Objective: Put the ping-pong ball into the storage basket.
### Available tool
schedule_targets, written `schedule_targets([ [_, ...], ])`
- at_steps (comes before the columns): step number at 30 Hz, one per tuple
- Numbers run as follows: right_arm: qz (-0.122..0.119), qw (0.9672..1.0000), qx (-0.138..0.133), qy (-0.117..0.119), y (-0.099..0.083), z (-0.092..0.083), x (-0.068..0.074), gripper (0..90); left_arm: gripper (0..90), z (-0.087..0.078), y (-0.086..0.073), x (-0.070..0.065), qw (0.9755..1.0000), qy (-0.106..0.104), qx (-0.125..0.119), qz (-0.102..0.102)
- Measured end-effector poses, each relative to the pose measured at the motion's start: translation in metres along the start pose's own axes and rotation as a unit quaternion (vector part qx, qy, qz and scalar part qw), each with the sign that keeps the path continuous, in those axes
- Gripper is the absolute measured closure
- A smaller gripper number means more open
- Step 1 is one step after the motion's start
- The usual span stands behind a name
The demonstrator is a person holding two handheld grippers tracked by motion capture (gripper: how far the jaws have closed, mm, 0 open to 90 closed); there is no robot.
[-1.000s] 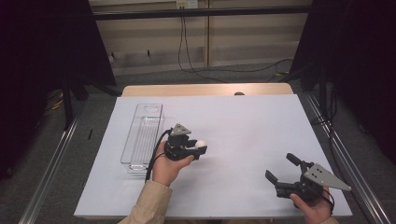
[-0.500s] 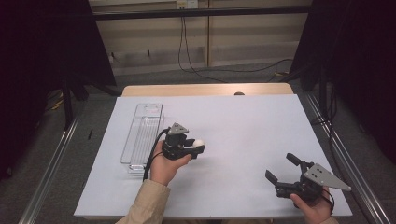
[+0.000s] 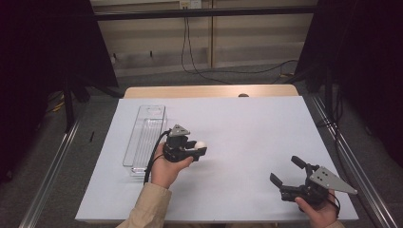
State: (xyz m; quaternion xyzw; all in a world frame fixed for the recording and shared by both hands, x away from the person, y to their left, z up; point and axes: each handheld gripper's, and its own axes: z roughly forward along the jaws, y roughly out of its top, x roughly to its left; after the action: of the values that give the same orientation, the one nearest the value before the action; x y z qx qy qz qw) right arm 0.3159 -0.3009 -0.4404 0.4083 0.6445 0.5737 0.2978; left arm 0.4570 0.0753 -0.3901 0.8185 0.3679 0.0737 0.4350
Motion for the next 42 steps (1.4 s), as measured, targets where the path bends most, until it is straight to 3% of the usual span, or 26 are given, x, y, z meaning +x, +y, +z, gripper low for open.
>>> schedule_targets([
  [15, -0.002, 1.0, 0.001, 0.001, 0.0, 0.0, 0.0, 0.8, 50.9, -0.007, 0.002, 0.004, 0.9999, 0.009, -0.005, -0.01],
  [20, -0.003, 1.0, 0.002, 0.001, 0.0, 0.0, 0.0, 0.8, 50.9, -0.009, 0.002, 0.006, 1.0, 0.007, -0.002, -0.002],
  [21, -0.003, 1.0, 0.002, 0.001, 0.0, 0.0, 0.0, 0.8, 50.9, -0.008, 0.002, 0.006, 0.9999, 0.008, -0.008, -0.01],
  [42, 0.0, 1.0, 0.001, -0.002, 0.0, 0.001, 0.0, 0.8, 50.9, -0.019, 0.005, 0.014, 0.9997, 0.019, -0.008, -0.01],
])
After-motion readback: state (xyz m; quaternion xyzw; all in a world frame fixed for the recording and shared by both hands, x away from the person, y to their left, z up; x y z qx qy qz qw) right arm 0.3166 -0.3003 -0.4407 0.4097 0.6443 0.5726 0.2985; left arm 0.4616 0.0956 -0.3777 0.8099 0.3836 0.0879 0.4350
